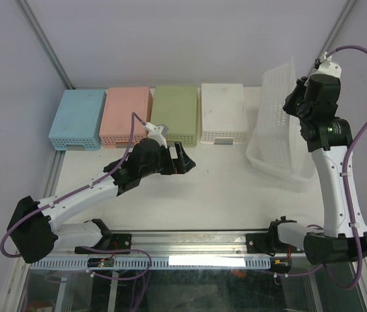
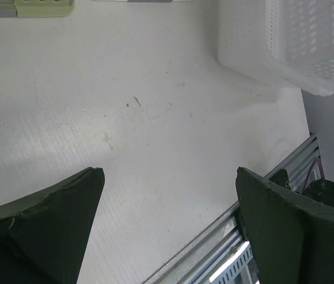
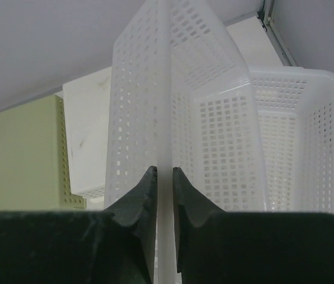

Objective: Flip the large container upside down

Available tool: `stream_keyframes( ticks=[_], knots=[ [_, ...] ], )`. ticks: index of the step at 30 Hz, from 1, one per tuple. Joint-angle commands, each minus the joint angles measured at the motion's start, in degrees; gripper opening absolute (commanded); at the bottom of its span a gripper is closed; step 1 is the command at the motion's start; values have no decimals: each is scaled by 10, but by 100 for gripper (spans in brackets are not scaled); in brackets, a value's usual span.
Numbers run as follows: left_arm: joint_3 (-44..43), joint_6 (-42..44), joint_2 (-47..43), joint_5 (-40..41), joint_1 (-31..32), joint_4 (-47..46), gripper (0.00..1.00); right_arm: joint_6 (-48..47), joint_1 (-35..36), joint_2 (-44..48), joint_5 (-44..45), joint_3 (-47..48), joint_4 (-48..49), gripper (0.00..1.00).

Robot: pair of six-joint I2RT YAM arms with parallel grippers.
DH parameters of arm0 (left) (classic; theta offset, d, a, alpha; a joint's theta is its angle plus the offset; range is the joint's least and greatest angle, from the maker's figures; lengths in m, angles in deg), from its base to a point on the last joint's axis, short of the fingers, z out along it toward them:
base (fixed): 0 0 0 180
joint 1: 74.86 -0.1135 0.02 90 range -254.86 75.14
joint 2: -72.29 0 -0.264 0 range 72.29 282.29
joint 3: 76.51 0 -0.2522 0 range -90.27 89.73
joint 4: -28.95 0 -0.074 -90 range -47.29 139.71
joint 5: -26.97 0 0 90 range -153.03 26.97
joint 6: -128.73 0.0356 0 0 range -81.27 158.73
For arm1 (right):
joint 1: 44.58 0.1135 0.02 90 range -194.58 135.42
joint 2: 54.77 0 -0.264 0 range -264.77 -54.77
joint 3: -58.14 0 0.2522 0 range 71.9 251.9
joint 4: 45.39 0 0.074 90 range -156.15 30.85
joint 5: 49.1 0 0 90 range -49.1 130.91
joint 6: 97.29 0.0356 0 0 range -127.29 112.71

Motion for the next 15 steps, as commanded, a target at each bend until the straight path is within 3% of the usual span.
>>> stream_keyframes(
  ticks=[1, 9, 15],
  knots=[
    [-7, 3, -12, -11, 7, -35, 99, 5, -3, 43, -6, 48, 22, 0],
    [-17, 2, -36, -3, 6, -30, 99, 15, -3, 83, -41, 97, 12, 0],
    [-70, 13, -78, 29, 2, 26, 99, 42, -3, 96, -119, 127, 8, 0]
  ],
)
